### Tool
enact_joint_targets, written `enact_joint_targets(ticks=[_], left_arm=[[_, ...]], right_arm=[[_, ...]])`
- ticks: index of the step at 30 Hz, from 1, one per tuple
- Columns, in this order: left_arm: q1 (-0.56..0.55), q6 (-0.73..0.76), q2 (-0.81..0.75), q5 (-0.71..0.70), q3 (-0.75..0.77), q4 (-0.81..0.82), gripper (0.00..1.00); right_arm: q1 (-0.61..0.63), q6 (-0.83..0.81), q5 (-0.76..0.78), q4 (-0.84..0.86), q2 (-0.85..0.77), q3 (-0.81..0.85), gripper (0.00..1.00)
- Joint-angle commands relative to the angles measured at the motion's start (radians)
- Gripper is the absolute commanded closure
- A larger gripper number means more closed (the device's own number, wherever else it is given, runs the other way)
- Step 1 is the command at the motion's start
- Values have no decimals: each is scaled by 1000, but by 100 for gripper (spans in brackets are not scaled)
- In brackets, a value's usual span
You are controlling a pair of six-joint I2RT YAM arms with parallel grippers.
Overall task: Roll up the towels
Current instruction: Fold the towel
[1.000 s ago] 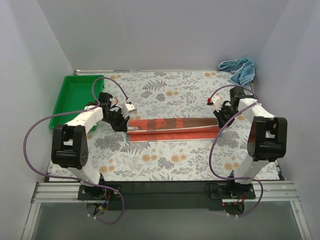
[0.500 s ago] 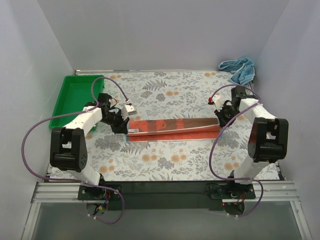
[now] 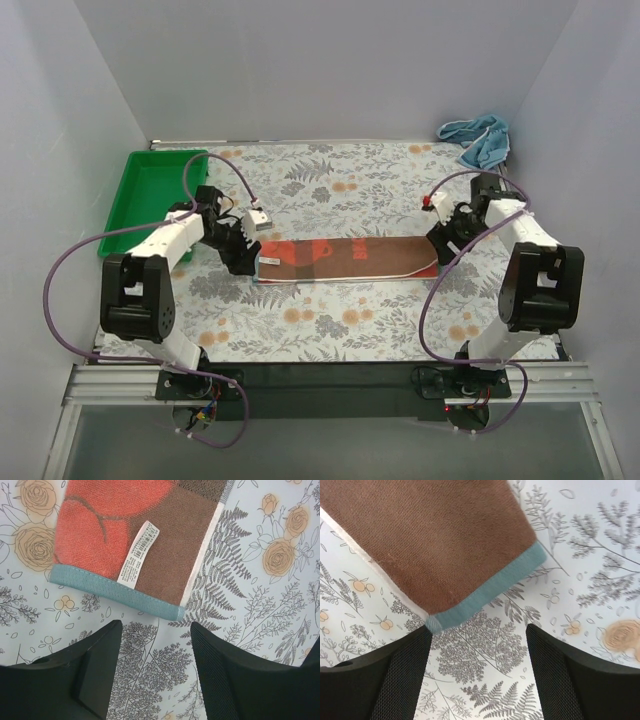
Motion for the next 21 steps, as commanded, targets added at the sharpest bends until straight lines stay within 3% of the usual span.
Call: enact_joint_targets(ticks=[1, 11, 15, 21], left_arm=[[0, -9, -67, 36, 54, -24, 46], [-18, -158, 27, 24, 110, 67, 59], [-49, -189, 62, -9, 110, 95, 66], [-75, -270, 172, -89, 126, 119, 76]], right_arm=[[-27, -30, -52, -69, -55, 104, 31], [20, 52, -99, -130, 49, 231, 58], [103, 93, -57, -106, 103, 204, 61], [116, 138, 38, -46, 217, 193, 68]])
